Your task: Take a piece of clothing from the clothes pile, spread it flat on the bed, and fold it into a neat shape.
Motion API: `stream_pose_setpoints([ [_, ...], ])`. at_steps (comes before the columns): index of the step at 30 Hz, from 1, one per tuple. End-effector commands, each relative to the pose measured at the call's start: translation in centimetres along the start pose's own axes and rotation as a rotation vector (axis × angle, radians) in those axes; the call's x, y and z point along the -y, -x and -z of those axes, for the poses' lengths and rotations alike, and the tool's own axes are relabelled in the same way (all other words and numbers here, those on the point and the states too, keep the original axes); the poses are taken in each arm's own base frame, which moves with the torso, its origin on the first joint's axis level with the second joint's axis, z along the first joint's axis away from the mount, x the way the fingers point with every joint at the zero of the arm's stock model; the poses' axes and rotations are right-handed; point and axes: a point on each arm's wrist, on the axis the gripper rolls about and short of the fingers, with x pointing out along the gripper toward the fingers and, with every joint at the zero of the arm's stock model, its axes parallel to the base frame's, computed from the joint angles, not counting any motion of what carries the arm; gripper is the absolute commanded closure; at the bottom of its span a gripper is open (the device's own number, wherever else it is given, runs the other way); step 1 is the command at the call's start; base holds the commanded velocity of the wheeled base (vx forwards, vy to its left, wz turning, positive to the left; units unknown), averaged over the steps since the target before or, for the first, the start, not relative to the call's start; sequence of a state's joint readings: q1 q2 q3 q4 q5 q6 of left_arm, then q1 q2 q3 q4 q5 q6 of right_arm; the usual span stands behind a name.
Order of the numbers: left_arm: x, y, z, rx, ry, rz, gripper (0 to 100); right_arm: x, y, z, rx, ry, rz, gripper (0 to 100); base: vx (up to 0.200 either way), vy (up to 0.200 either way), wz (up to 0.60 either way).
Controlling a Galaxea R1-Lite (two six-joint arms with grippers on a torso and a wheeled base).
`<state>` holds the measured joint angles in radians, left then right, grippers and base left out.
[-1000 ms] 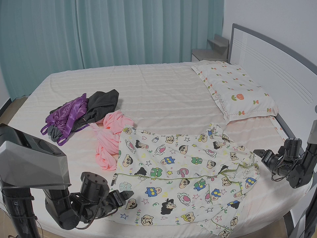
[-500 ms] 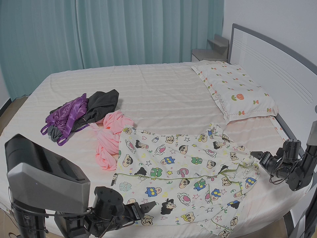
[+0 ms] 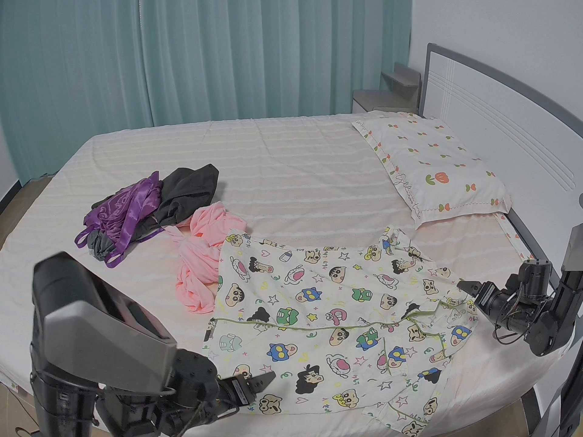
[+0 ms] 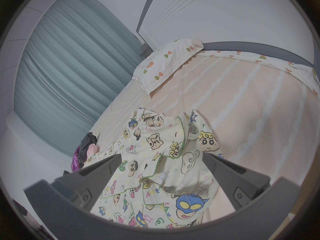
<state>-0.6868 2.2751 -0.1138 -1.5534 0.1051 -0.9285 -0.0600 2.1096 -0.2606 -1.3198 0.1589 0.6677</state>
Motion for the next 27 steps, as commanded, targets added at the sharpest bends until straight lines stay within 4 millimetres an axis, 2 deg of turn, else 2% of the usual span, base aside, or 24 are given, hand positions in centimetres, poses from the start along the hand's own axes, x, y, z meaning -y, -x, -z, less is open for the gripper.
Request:
stream_pose_setpoints([
  [1, 0.9, 2.8, -5.2, 0.188, 0.12, 0.114, 0, 0.1, 0.2, 0.3, -0.012, 0.001, 0.003, 0, 0.0, 0.0, 0.0],
  [7, -0.8, 1.7, -5.5, 0.179, 0.138, 0.053, 0, 0.1, 0.2, 0.4, -0.014, 0.001, 0.005, 0, 0.0, 0.0, 0.0],
  [9, -1.8, 0.3, -5.0, 0.15, 0.14, 0.003, 0, 0.0, 0.3, 0.6, -0.023, 0.004, 0.004, 0, 0.0, 0.0, 0.0],
  [17, -3.4, -2.1, -3.8, 0.101, 0.133, -0.068, 0, -0.1, 0.3, 0.8, -0.031, 0.007, 0.002, 0, 0.0, 0.0, 0.0],
  [27, -3.9, -4.0, -3.4, 0.092, 0.104, -0.077, 0, -0.1, 0.3, 0.8, -0.031, 0.005, 0.002, 0, 0.0, 0.0, 0.0],
])
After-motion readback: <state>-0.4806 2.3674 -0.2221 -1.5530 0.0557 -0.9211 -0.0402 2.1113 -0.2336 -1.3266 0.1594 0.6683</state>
